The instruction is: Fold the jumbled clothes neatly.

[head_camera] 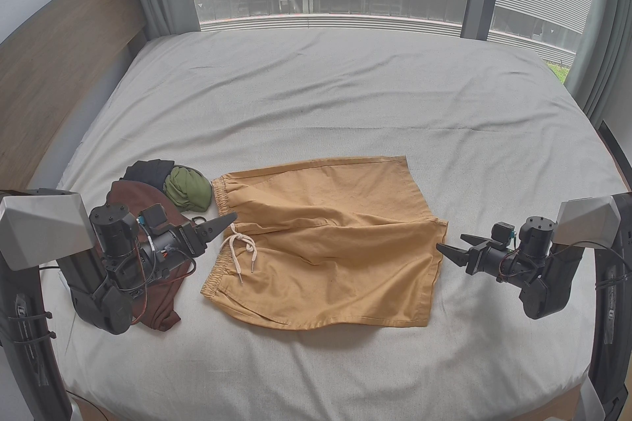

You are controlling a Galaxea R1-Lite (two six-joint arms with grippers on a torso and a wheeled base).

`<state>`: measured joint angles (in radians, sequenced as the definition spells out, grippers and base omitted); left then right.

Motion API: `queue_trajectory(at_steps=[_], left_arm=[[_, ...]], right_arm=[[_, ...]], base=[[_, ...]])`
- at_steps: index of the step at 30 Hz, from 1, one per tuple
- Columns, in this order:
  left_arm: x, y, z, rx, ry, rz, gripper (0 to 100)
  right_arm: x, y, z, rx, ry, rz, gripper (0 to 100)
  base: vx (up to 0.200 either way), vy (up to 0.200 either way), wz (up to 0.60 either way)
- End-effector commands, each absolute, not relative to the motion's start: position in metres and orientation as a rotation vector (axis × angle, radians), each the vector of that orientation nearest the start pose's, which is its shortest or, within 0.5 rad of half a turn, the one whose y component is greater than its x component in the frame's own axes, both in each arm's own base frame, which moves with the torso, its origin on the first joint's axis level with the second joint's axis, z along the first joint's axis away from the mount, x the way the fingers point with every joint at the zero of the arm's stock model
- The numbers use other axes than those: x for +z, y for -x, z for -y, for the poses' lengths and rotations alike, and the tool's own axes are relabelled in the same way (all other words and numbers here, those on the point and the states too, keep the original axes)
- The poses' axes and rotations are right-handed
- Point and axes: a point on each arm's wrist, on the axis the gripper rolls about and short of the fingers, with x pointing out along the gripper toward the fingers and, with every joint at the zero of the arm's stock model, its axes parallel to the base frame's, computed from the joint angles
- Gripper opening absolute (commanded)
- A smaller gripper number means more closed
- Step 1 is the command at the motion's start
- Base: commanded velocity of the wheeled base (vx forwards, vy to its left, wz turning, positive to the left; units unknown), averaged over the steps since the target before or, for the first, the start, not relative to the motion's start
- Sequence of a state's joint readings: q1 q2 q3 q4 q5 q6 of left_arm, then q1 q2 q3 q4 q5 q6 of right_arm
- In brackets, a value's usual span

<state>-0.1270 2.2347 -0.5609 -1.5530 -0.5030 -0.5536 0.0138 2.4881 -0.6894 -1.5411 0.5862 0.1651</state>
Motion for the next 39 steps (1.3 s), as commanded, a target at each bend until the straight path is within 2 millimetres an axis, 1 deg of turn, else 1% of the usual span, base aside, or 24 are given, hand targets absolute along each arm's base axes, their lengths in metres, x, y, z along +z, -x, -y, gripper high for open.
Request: queue_trajectory(at_steps=[1, 3, 4, 6, 8, 11, 12, 15, 18, 26, 39], left_arm=[[0.041, -0.332, 0.052, -0.572, 0.561, -0.311, 100], [0.039, -0.327, 0.052, -0.569, 0.563, -0.327, 100], [0.036, -0.321, 0.050, -0.559, 0.550, -0.346, 100], [0.030, -0.314, 0.047, -0.549, 0.521, -0.370, 100], [0.023, -0.306, 0.044, -0.541, 0.486, -0.399, 100], [0.016, -0.297, 0.037, -0.522, 0.441, -0.430, 100], [0.013, -0.295, 0.035, -0.514, 0.435, -0.442, 100], [0.003, -0.292, 0.033, -0.498, 0.435, -0.478, 100], [-0.002, -0.293, 0.029, -0.477, 0.443, -0.494, 100], [-0.028, -0.301, 0.020, -0.408, 0.461, -0.540, 100], [-0.053, -0.309, 0.019, -0.377, 0.484, -0.587, 100]], right_arm=[[-0.033, -0.360, -0.019, 0.577, -0.236, -0.329, 100], [-0.032, -0.354, -0.020, 0.578, -0.241, -0.347, 100], [-0.023, -0.344, -0.021, 0.582, -0.242, -0.356, 100], [-0.016, -0.331, -0.023, 0.593, -0.247, -0.374, 100], [-0.015, -0.321, -0.027, 0.603, -0.252, -0.402, 100], [-0.021, -0.304, -0.036, 0.620, -0.260, -0.472, 100], [-0.023, -0.302, -0.038, 0.628, -0.253, -0.483, 100], [-0.025, -0.302, -0.039, 0.642, -0.217, -0.478, 100], [-0.027, -0.301, -0.043, 0.654, -0.209, -0.483, 100], [-0.026, -0.301, -0.044, 0.657, -0.206, -0.481, 100], [-0.027, -0.301, -0.044, 0.657, -0.207, -0.480, 100]], base=[[0.000, 0.000, 0.00], [0.000, 0.000, 0.00], [0.000, 0.000, 0.00], [0.000, 0.000, 0.00], [0.000, 0.000, 0.00], [0.000, 0.000, 0.00], [0.000, 0.000, 0.00], [0.000, 0.000, 0.00], [0.000, 0.000, 0.00], [0.000, 0.000, 0.00], [0.000, 0.000, 0.00]])
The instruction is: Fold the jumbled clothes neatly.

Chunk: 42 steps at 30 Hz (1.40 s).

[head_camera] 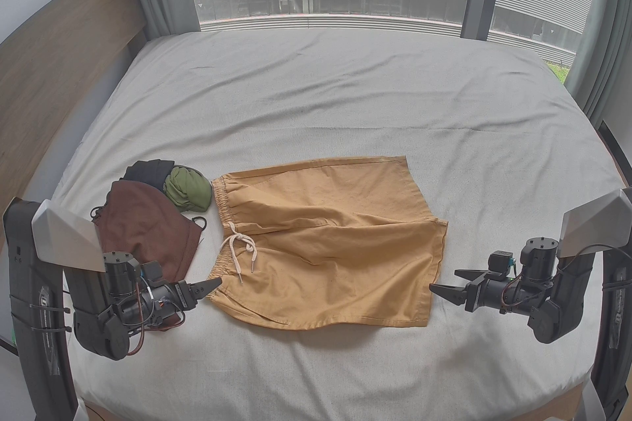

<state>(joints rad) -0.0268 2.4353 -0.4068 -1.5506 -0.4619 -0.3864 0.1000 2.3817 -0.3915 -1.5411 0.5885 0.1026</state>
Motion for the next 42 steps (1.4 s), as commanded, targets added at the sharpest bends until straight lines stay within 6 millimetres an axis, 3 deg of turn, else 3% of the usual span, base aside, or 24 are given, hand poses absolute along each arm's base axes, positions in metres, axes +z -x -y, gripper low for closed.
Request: queue_trajectory(at_steps=[1, 13, 37, 38, 42], left_arm=[[-0.055, -0.310, 0.019, -0.376, 0.492, -0.591, 100], [-0.059, -0.315, 0.030, -0.381, 0.584, -0.612, 100], [-0.065, -0.323, 0.029, -0.353, 0.576, -0.592, 100], [-0.067, -0.324, 0.029, -0.336, 0.574, -0.592, 0], [-0.067, -0.324, 0.029, -0.336, 0.574, -0.594, 0]], right_arm=[[-0.027, -0.301, -0.044, 0.657, -0.207, -0.480, 100], [-0.028, -0.303, -0.043, 0.654, -0.207, -0.479, 100], [-0.028, -0.302, -0.042, 0.653, -0.206, -0.481, 100], [-0.028, -0.302, -0.042, 0.653, -0.205, -0.482, 100], [-0.029, -0.301, -0.042, 0.653, -0.207, -0.485, 100]], base=[[0.000, 0.000, 0.00], [0.000, 0.000, 0.00], [0.000, 0.000, 0.00], [0.000, 0.000, 0.00], [0.000, 0.000, 0.00]])
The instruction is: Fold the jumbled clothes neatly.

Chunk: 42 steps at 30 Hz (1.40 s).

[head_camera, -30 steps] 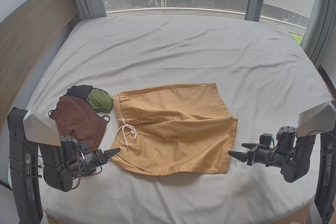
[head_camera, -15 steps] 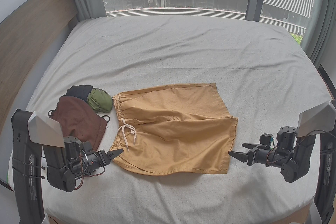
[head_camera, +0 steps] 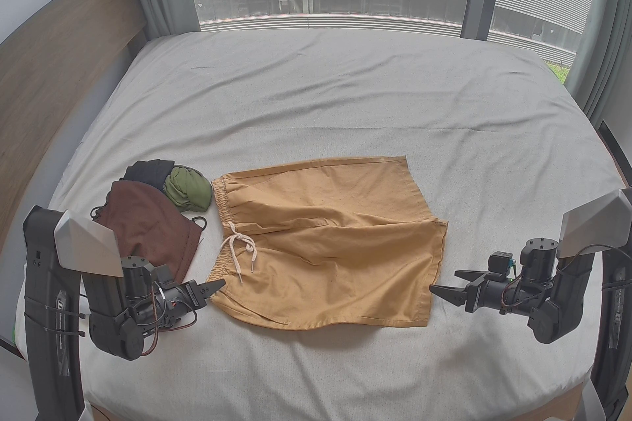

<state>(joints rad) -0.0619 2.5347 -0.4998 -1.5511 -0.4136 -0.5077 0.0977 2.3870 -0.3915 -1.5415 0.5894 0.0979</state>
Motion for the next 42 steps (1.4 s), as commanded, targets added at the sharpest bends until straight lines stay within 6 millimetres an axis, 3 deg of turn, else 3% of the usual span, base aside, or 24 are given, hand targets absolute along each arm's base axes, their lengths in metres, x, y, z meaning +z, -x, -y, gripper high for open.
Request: queue_trajectory(at_steps=[1, 11, 21, 37, 42], left_arm=[[-0.067, -0.324, 0.029, -0.336, 0.574, -0.594, 0], [-0.067, -0.323, 0.029, -0.335, 0.574, -0.595, 0], [-0.067, -0.322, 0.032, -0.344, 0.570, -0.602, 0], [-0.067, -0.322, 0.033, -0.348, 0.566, -0.600, 0], [-0.067, -0.322, 0.032, -0.347, 0.566, -0.597, 0]], right_arm=[[-0.029, -0.301, -0.042, 0.653, -0.207, -0.488, 100], [-0.036, -0.292, -0.043, 0.663, -0.199, -0.530, 100], [-0.061, -0.277, -0.053, 0.697, -0.216, -0.651, 100], [-0.090, -0.283, -0.075, 0.751, -0.208, -0.699, 100], [-0.091, -0.284, -0.077, 0.756, -0.207, -0.697, 100]], base=[[0.000, 0.000, 0.00], [0.000, 0.000, 0.00], [0.000, 0.000, 0.00], [0.000, 0.000, 0.00], [0.000, 0.000, 0.00]])
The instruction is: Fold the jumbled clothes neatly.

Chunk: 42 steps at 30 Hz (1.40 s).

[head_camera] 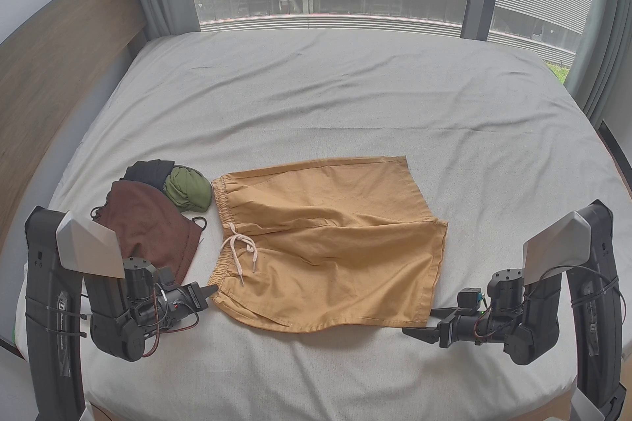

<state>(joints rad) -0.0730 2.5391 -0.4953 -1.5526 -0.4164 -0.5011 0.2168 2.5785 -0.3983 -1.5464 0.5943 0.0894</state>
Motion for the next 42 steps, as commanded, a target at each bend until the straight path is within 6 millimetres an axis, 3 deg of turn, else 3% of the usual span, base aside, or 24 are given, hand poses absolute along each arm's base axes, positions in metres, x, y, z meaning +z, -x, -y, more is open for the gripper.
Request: queue_trajectory(at_steps=[1, 5, 6, 29, 33, 38, 42], left_arm=[[-0.067, -0.322, 0.032, -0.347, 0.566, -0.597, 0], [-0.067, -0.322, 0.032, -0.347, 0.566, -0.597, 0], [-0.067, -0.322, 0.032, -0.347, 0.566, -0.597, 0], [-0.066, -0.318, 0.035, -0.351, 0.565, -0.610, 0], [-0.046, -0.302, 0.040, -0.379, 0.561, -0.618, 0], [-0.032, -0.278, 0.046, -0.404, 0.555, -0.662, 0], [-0.026, -0.263, 0.044, -0.405, 0.553, -0.693, 0]], right_arm=[[-0.091, -0.284, -0.077, 0.756, -0.207, -0.697, 100], [-0.091, -0.284, -0.078, 0.758, -0.206, -0.694, 100], [-0.091, -0.284, -0.078, 0.759, -0.206, -0.695, 0], [-0.085, -0.280, -0.072, 0.744, -0.212, -0.698, 0], [-0.064, -0.268, -0.070, 0.744, -0.209, -0.693, 0], [-0.057, -0.242, -0.063, 0.731, -0.218, -0.765, 0], [-0.054, -0.235, -0.052, 0.701, -0.223, -0.781, 0]], base=[[0.000, 0.000, 0.00], [0.000, 0.000, 0.00], [0.000, 0.000, 0.00], [0.000, 0.000, 0.00], [0.000, 0.000, 0.00], [0.000, 0.000, 0.00], [0.000, 0.000, 0.00]])
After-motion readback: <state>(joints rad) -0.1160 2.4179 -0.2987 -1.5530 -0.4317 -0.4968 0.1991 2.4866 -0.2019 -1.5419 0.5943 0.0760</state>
